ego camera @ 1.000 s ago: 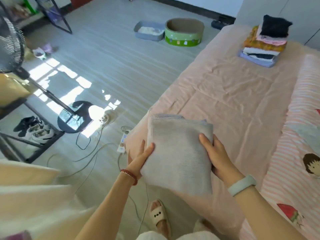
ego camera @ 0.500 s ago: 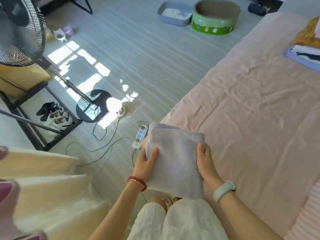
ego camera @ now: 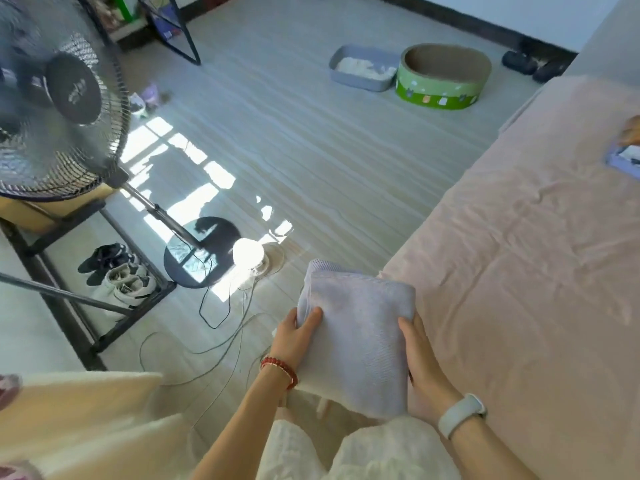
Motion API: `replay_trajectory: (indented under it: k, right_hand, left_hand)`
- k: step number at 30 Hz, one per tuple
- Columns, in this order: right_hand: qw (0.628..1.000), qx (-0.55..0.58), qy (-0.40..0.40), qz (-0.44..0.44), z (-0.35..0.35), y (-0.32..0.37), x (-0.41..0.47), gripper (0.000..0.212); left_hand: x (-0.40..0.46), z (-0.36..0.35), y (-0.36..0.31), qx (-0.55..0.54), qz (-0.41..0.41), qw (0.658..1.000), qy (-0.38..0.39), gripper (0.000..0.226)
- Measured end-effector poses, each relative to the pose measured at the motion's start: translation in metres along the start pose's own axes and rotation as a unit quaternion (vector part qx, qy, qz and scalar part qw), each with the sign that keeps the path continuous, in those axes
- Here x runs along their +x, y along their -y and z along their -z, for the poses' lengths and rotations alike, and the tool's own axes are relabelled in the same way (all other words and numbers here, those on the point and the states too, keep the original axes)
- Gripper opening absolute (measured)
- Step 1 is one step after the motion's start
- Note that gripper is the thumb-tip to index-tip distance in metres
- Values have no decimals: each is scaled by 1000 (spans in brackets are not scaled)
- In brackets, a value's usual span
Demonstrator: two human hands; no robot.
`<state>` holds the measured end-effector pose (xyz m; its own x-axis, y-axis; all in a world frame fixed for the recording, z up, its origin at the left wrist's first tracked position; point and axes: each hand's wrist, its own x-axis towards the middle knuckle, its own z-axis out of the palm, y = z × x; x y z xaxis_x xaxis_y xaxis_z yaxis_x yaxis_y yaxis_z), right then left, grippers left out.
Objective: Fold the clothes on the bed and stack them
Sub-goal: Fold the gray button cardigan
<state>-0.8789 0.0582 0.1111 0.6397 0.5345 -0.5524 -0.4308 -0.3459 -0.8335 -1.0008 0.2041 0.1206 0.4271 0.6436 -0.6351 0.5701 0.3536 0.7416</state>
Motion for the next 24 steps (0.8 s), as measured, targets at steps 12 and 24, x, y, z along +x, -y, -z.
replay_trajectory:
  k: [12, 24]
  right_hand:
    - [977, -47, -163, 129, -170, 86, 77, 46]
    - [954, -14, -280, 106, -104, 141, 192, 48]
  left_hand:
    - [114, 136, -101, 122, -128, 984, -4, 22]
    - [231, 40, -209, 173, -159, 968, 91, 26]
